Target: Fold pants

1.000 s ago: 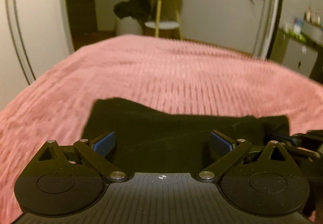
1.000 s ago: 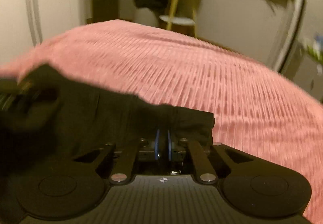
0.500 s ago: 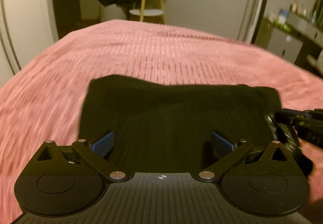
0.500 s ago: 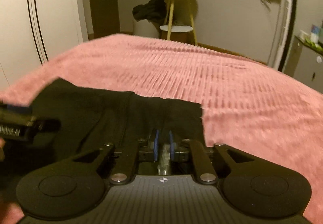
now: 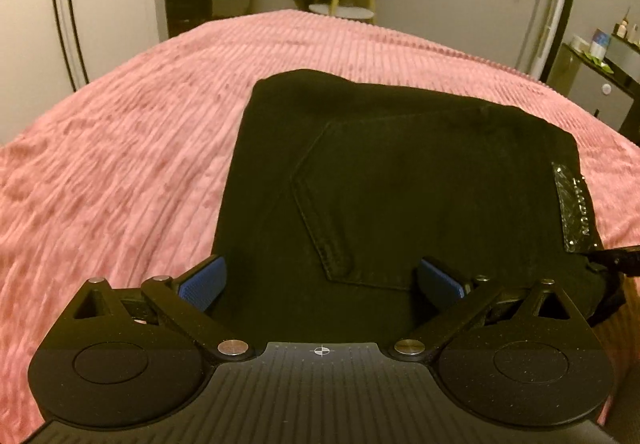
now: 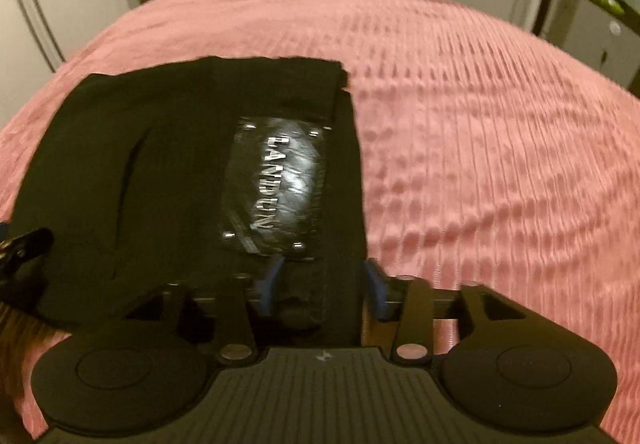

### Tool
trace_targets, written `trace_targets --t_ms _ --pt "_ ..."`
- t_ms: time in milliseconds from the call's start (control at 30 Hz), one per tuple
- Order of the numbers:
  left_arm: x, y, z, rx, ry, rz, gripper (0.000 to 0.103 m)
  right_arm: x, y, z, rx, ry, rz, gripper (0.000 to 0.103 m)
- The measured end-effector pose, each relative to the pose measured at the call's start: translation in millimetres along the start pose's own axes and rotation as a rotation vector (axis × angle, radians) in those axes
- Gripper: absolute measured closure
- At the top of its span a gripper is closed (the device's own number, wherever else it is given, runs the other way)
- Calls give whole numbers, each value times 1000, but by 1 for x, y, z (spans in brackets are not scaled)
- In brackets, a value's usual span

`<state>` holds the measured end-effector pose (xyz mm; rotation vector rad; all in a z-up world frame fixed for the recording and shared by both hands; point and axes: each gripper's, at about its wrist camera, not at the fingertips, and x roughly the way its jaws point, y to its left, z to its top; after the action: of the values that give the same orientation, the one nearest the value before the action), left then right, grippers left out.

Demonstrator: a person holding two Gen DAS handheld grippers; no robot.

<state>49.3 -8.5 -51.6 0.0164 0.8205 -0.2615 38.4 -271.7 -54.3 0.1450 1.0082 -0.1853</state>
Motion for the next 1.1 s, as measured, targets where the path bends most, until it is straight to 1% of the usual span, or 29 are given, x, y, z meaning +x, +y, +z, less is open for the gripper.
trace_targets --t_ms 67,133,300,367,467,600,667,733,800,833,900,1000,1033,1067,1100 --pt "0 2 -1 -8 5 4 0 1 -4 0 24 7 8 50" --pt "-2 2 -2 -15 8 5 0 -6 -5 -2 30 -11 14 50" --pt "-10 4 -4 -47 18 4 0 -34 7 -10 -43 -76 -1 51" --pt "-14 1 -5 -54 18 3 0 -40 9 -10 -69 -79 -8 52" --pt "-15 -4 -6 -35 20 15 0 -49 10 -9 -62 -83 18 54" --pt "-18 -3 -7 -60 11 9 0 -65 20 -10 -105 -152 16 55" --pt "-19 -5 -8 -60 7 14 0 -71 23 -10 -120 -171 22 59" --pt "-17 -7 -8 -48 12 20 0 -70 26 -10 -144 -161 40 63" --pt "-14 -10 -8 -38 22 26 0 -56 28 -10 -157 -115 25 65" --pt "-13 -10 -8 -34 22 28 0 -46 28 -11 -160 -78 16 65" --pt "-12 -11 -9 -32 24 31 0 -35 22 -13 -138 -74 35 65" --pt "-10 -10 -9 -35 22 30 0 -25 19 -4 -124 -38 23 65" --pt "-9 -10 -9 -36 21 30 0 -22 21 -3 -140 -33 3 65" --pt "-8 -10 -9 -38 21 28 0 -18 24 -5 -163 -23 -36 65" --pt "-8 -10 -9 -39 22 27 0 -12 24 -4 -171 -14 -46 64"
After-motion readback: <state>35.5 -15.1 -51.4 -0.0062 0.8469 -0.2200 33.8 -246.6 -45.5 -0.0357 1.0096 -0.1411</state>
